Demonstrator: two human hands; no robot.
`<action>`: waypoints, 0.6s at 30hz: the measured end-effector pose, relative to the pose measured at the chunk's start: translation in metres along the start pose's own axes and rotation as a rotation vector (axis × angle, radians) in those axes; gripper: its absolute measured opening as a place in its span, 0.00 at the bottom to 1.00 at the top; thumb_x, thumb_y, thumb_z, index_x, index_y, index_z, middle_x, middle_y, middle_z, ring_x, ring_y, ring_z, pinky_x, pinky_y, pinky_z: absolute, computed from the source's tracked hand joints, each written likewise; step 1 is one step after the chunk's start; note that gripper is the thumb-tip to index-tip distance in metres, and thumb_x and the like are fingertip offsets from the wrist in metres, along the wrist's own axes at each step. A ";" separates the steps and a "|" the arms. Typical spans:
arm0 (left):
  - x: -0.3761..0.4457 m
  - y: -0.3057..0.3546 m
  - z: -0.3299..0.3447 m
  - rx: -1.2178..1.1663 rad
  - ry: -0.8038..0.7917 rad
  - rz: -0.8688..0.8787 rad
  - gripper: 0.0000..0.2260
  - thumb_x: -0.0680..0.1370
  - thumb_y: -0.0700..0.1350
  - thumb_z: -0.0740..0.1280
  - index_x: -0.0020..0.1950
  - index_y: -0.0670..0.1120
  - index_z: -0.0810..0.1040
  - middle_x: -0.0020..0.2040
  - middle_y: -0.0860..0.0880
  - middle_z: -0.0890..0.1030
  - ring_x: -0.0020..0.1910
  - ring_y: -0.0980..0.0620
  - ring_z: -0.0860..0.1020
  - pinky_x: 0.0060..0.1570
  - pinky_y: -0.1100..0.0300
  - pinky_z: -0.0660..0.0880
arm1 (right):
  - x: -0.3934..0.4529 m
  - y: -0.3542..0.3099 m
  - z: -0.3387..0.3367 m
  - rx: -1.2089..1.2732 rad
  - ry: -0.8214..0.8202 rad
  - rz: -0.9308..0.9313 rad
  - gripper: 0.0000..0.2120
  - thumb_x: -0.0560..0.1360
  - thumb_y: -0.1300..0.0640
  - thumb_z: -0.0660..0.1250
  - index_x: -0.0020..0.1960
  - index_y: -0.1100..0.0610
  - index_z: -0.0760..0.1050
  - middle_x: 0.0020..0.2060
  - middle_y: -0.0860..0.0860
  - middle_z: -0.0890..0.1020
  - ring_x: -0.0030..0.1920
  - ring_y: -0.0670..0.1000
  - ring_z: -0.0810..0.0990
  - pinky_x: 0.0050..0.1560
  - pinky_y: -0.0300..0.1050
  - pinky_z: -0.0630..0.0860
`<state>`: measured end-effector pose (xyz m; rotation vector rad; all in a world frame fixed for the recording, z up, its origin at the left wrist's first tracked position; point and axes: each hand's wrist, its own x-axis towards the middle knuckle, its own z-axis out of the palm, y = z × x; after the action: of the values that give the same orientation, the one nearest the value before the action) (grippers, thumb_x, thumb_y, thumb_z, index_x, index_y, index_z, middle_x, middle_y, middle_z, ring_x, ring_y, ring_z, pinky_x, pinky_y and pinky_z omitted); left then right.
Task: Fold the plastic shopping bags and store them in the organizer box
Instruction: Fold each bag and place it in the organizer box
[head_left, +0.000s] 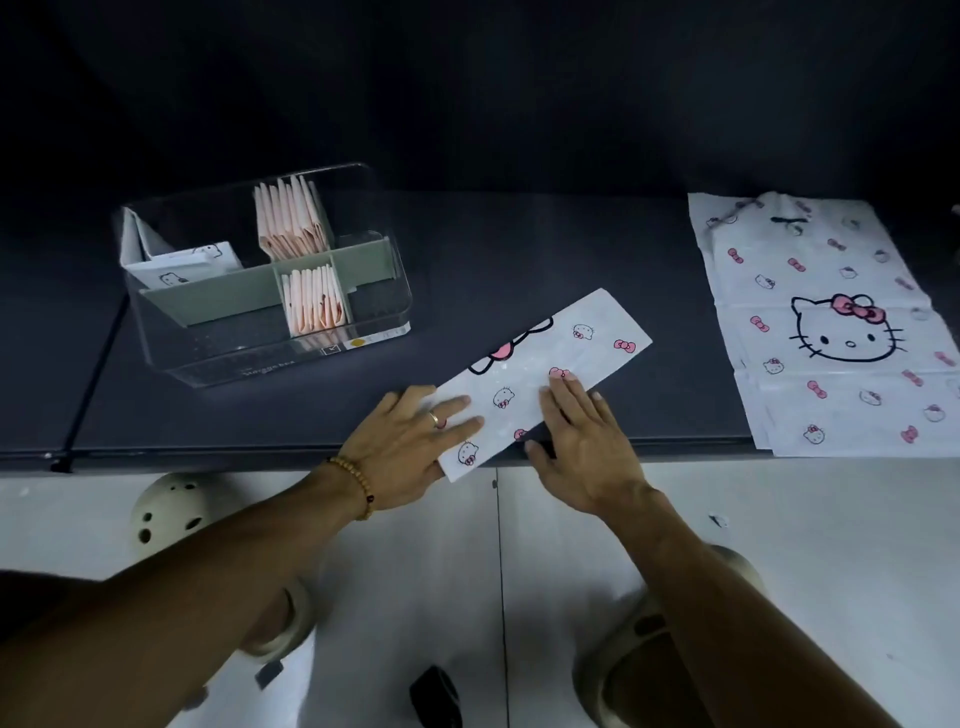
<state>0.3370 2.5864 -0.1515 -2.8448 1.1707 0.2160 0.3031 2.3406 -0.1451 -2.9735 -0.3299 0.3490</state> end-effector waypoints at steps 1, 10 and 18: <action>0.001 0.002 -0.002 -0.027 -0.001 -0.005 0.25 0.78 0.55 0.62 0.75 0.57 0.61 0.75 0.51 0.63 0.66 0.44 0.64 0.61 0.50 0.67 | 0.000 -0.005 -0.003 0.032 0.009 -0.022 0.30 0.79 0.45 0.58 0.76 0.58 0.57 0.78 0.56 0.55 0.78 0.55 0.50 0.76 0.52 0.48; 0.024 0.002 -0.051 -1.239 0.104 -0.384 0.05 0.71 0.52 0.74 0.45 0.55 0.82 0.42 0.58 0.83 0.45 0.60 0.80 0.44 0.68 0.73 | 0.011 -0.020 -0.022 0.628 0.172 0.206 0.10 0.80 0.60 0.61 0.42 0.58 0.77 0.39 0.51 0.81 0.41 0.53 0.79 0.45 0.39 0.75; 0.053 0.009 -0.034 -0.954 0.096 -0.573 0.11 0.79 0.47 0.63 0.42 0.43 0.79 0.42 0.47 0.82 0.44 0.48 0.79 0.45 0.57 0.75 | 0.027 -0.006 -0.023 1.138 0.099 0.590 0.12 0.78 0.56 0.64 0.40 0.61 0.76 0.37 0.54 0.81 0.38 0.55 0.80 0.42 0.49 0.82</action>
<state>0.3715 2.5396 -0.1256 -3.8633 0.1741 0.7773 0.3334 2.3500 -0.1282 -1.8707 0.5877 0.2911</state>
